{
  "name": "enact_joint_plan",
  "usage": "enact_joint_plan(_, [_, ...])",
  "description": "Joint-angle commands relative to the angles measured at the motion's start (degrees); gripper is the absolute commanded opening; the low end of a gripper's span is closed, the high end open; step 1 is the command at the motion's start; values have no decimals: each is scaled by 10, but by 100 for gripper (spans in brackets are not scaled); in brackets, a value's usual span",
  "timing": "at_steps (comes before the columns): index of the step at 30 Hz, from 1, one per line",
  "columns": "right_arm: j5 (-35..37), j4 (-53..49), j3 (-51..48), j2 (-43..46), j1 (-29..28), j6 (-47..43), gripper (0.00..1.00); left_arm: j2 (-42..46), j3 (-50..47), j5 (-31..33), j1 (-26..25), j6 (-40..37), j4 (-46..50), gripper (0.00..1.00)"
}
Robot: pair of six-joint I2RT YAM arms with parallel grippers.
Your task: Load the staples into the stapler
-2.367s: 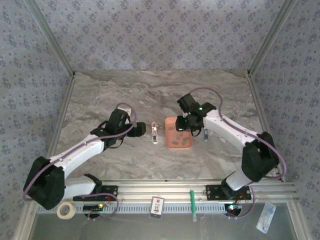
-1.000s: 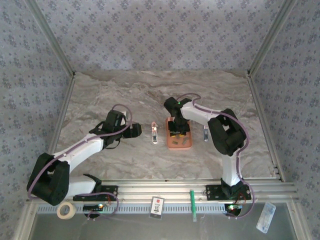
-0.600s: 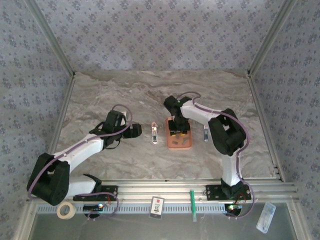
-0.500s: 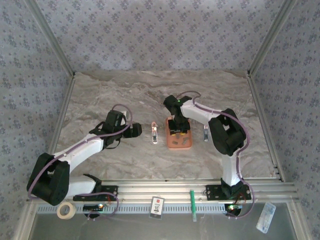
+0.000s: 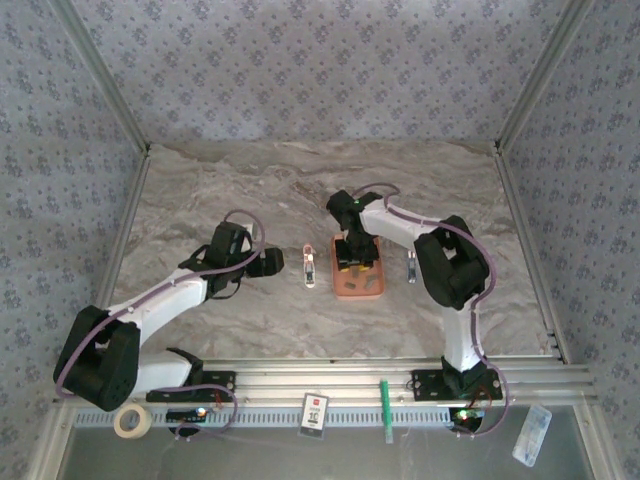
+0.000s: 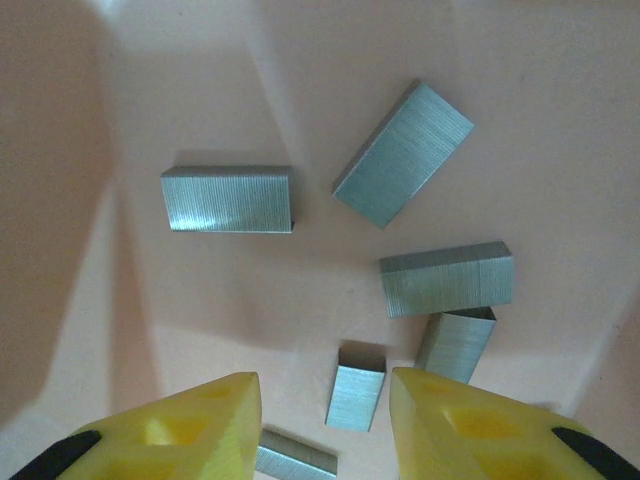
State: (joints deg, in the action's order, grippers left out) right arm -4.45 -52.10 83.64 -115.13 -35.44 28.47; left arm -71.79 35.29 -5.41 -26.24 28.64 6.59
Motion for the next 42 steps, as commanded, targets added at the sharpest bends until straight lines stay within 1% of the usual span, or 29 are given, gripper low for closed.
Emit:
enact_joint_plan(1, [0,-17,8,-9,5,-8,40,0,-6,-12,3,10,-12,94])
enact_joint_plan(5, [29,-40,14,-12,5,-12,43,1,-7,-14,3,10,-13,94])
enact_joint_plan(8, [35,-44,19,-14,4,-15,43,1,-7,-14,4,9,-14,94])
enact_joint_plan(15, [17,-29,27,-29,-1,-16,36,0,-7,-16,3,10,-16,94])
enact_joint_plan(21, [15,-36,28,-33,-4,-17,31,0,-6,-17,3,6,-16,94])
enact_joint_plan(26, [14,-35,25,-35,-4,-16,31,0,-6,-18,4,8,-17,94])
enact_joint_plan(33, [11,-24,17,-37,-6,-10,23,4,-5,-20,4,8,-15,94])
enact_joint_plan(37, [20,-13,2,-20,-8,-3,22,14,3,-20,4,1,-12,94])
enact_joint_plan(42, [35,19,-26,25,-9,10,21,25,32,-21,9,-28,11,94])
